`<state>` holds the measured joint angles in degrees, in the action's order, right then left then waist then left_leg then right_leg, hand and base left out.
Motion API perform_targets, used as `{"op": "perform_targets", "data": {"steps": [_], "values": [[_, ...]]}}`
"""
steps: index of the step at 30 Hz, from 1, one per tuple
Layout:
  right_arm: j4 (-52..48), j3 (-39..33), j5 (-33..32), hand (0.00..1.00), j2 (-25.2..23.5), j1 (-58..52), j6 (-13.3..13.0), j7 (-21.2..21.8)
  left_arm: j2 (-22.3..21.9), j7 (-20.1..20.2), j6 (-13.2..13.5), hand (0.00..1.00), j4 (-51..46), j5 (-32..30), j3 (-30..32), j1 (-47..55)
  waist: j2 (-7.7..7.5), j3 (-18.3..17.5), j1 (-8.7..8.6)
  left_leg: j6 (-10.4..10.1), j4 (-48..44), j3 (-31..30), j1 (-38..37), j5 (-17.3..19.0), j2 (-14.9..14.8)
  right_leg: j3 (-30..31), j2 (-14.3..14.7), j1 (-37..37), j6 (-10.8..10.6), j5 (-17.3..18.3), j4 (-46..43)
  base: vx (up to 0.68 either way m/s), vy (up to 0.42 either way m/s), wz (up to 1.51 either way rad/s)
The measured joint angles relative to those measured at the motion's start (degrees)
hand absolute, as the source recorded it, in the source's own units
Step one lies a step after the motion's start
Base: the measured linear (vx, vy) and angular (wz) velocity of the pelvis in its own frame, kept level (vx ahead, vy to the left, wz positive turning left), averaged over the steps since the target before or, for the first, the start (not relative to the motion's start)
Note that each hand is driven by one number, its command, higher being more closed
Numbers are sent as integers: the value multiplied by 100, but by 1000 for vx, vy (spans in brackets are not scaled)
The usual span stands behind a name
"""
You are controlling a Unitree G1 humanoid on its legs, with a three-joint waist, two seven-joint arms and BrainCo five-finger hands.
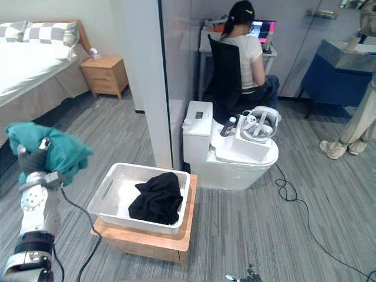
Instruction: Tidy the bed and pick cloth on bed and put in laundry
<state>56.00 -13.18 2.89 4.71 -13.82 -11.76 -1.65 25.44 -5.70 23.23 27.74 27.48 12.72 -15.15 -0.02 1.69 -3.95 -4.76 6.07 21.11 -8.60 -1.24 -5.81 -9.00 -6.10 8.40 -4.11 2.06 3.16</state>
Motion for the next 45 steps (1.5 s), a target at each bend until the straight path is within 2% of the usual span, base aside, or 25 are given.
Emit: {"op": "perform_targets", "data": {"steps": [4, 9, 14, 18, 23, 26, 28, 32, 38, 41, 45], "values": [[0, -125, -36, 0, -32, -7, -147, -98, -8, 462, -1, 100, 2, -8, -329, -17, -2, 2, -135, -22, -5, 82, -48, 23, 46, 56, 8, -12, 5, 36, 2, 103, 16, -10], [5, -355, -49, 0, -20, 37, -365, -188, -41, 843, 51, 100, 2, -20, -464, 35, 11, 8, -133, -69, -10, 202, -75, -8, -26, 119, 94, -44, 69, 74, -20, 36, -34, -8], [21, -460, -50, 0, -10, 19, -370, -203, -287, 1257, 293, 100, 2, -21, -598, 359, 89, 16, -133, -90, -6, 209, -58, -21, -127, 206, 195, -184, 156, 130, -172, -29, -56, -9], [49, -502, -61, 0, -6, -54, -369, -192, -448, 1541, 361, 100, -3, -128, -629, 756, 113, 30, -135, -88, -4, 187, -53, -24, -161, 205, 224, -212, 160, 135, -219, -63, -34, 1], [146, -502, -236, 0, -11, -121, -366, -98, -470, 1677, 364, 100, -3, -230, -910, 1192, 95, 38, -117, -82, -3, 186, -27, -24, -134, 266, 205, -290, 141, 144, -230, -50, -4, -1], [147, -491, -273, 0, -17, -154, -366, -79, -490, 1678, 352, 100, -2, -255, -1063, 1365, 78, 56, -118, -79, -3, 202, -21, -14, -128, 314, 203, -311, 134, 142, -231, 6, 8, -5], [146, -474, -324, 0, -16, -152, -365, -76, -585, 1628, 335, 100, -2, -509, -1095, 1408, 64, 98, -116, -79, -4, 214, 96, -10, -128, 329, 205, -417, 133, 142, -245, 0, 0, 0], [138, -433, -579, 0, -16, 92, -366, -45, -627, 1169, 324, 100, 19, -892, -1276, 1388, 39, 211, -112, -58, -6, 342, 488, -36, -137, 433, 214, -892, 127, 113, -349, 31, -1, -14], [104, -408, -1007, 0, -24, 500, -402, 140, -610, 294, 327, 100, 564, -1200, -1214, 500, -70, 886, -27, -38, -43, 433, 1000, -137, -157, 532, 243, -1460, 134, 16, -402, 55, -7, -8], [-80, -218, -1180, 0, -63, 509, -502, 189, -592, 152, 329, 100, 564, -1248, -1207, 299, -85, 945, 46, -51, -44, 545, 1214, -144, -261, 689, 311, -1779, 158, -28, -539, 93, -20, -13], [-468, -66, -1352, 0, -201, 532, -623, 224, -715, 56, 341, 100, 553, -1477, -1216, 74, -83, 1206, 120, -59, -47, 688, 1297, -147, -368, 895, 403, -2022, 159, -28, -812, 75, -12, -9]]}}
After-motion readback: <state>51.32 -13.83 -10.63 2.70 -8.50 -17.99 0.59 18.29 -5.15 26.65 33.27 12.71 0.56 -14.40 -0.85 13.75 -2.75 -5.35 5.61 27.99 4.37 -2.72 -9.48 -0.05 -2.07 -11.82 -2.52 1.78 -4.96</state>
